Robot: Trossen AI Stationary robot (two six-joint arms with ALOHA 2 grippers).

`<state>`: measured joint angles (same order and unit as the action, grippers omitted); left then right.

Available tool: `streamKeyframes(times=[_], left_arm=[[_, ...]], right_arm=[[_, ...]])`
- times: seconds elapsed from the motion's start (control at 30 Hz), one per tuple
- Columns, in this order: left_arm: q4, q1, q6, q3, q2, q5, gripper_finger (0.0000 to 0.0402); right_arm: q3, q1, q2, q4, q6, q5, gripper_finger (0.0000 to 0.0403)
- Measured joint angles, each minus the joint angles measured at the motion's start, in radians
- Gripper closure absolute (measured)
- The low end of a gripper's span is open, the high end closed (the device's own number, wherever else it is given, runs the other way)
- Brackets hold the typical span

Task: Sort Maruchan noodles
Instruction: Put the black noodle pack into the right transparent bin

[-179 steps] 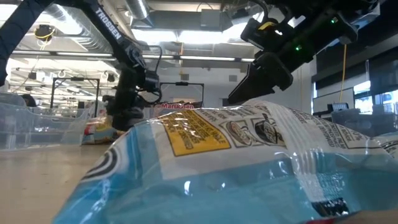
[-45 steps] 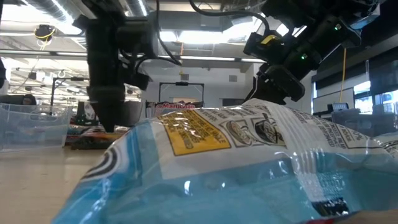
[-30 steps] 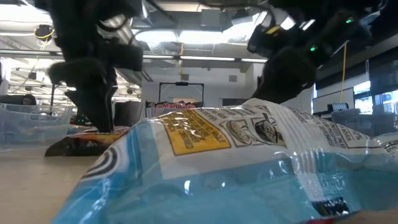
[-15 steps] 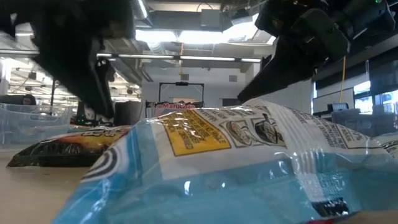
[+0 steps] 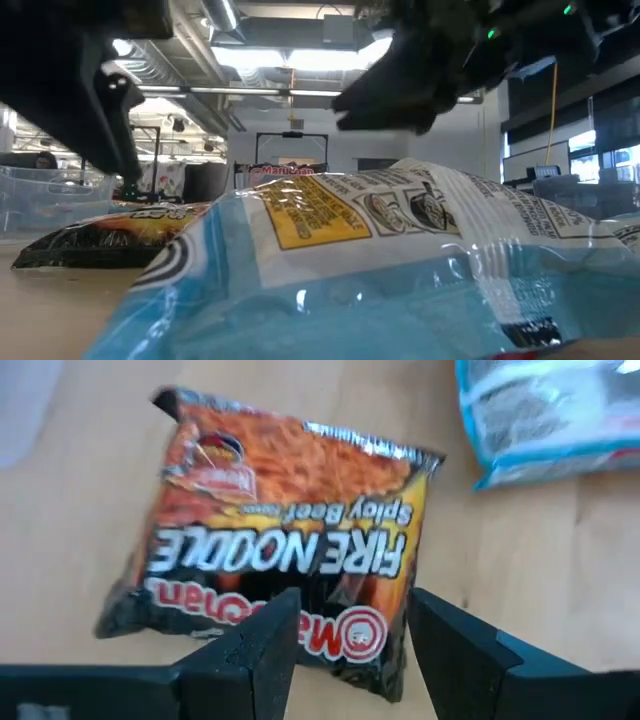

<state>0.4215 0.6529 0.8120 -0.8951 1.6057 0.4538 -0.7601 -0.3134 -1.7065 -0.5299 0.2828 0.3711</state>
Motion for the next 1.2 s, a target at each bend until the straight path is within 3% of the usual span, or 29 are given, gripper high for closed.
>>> streamKeyframes(times=[0.4, 0.6, 0.8, 1.03, 1.2], left_arm=[[-0.09, -0.03, -0.142, -0.005, 0.151, 0.092, 0.0221], [-0.187, -0.034, -0.293, -0.001, 0.155, 0.09, 0.0221], [-0.21, -0.05, -0.324, 0.0, 0.156, 0.098, 0.0221], [-0.197, -0.07, -0.323, -0.001, 0.151, 0.104, 0.0221], [-0.085, -0.064, -0.285, -0.047, 0.124, 0.057, 0.0221]], right_arm=[[-0.156, 0.093, -0.228, 0.022, 0.106, -0.149, 0.0187], [-0.188, 0.106, -0.242, 0.06, 0.103, -0.132, 0.0187], [-0.188, 0.119, -0.254, 0.073, 0.115, -0.131, 0.0187], [-0.189, 0.118, -0.275, 0.113, 0.164, -0.214, 0.0187], [-0.192, 0.108, -0.271, 0.158, 0.152, -0.301, 0.0187]])
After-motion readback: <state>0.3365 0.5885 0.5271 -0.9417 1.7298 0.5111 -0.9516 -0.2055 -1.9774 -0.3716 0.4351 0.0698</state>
